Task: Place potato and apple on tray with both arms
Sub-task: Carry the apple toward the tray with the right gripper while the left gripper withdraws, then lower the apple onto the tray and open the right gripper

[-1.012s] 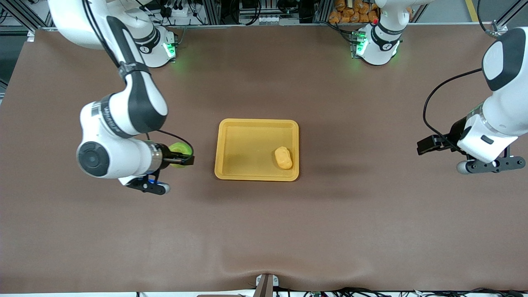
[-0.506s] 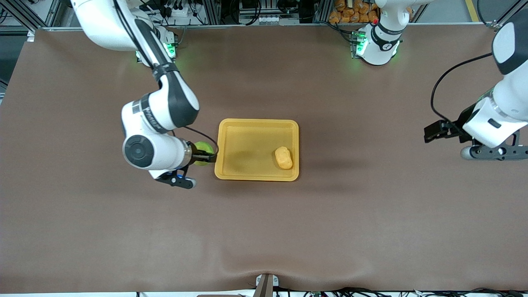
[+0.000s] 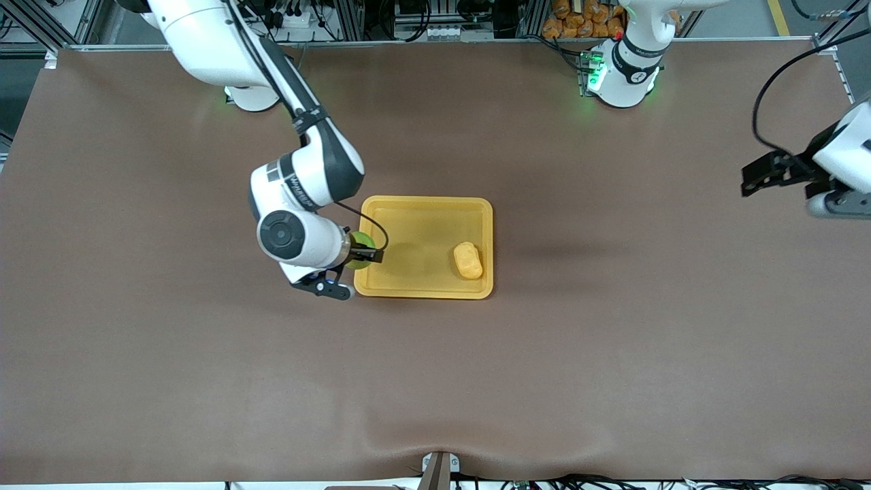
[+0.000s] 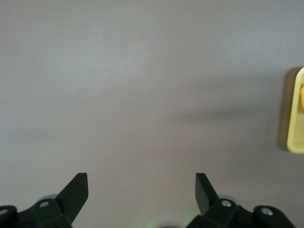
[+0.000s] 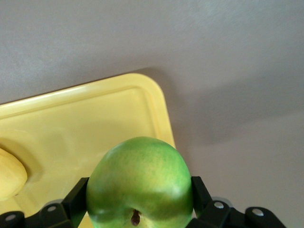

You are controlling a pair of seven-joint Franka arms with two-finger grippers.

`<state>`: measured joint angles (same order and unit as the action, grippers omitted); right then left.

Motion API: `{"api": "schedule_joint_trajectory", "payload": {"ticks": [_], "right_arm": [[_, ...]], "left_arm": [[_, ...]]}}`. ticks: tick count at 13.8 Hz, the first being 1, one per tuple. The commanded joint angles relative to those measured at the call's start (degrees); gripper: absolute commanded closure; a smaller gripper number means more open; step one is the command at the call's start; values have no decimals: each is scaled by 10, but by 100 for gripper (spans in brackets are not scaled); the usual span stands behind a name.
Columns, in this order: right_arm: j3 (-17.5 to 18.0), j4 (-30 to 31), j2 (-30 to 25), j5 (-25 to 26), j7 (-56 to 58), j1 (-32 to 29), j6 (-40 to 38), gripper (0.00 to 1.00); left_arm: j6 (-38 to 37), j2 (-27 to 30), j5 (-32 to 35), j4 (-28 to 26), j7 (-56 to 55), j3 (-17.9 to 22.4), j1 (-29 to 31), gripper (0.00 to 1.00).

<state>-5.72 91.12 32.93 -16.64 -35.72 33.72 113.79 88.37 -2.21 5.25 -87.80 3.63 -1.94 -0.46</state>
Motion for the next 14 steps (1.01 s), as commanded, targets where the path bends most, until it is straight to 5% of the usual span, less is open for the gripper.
{"api": "schedule_joint_trajectory", "payload": {"ticks": [1,7,12,13,14], "right_arm": [[-5,30,1,-8,-34,32,49,100],[-5,47,31,-8,-39,44,102,100],[-5,69,39,-7,-39,57,142,100],[-5,68,40,-8,-44,57,142,60],[-5,68,40,-7,-67,52,141,33]], "left_arm": [[-28,50,-12,-33,19,26,-16,0],[-29,59,-84,-29,25,24,21,0],[-42,56,-15,-19,57,20,-9,0],[-42,56,-16,-18,58,20,-5,0],[-42,55,-16,-18,49,19,-5,0]]}}
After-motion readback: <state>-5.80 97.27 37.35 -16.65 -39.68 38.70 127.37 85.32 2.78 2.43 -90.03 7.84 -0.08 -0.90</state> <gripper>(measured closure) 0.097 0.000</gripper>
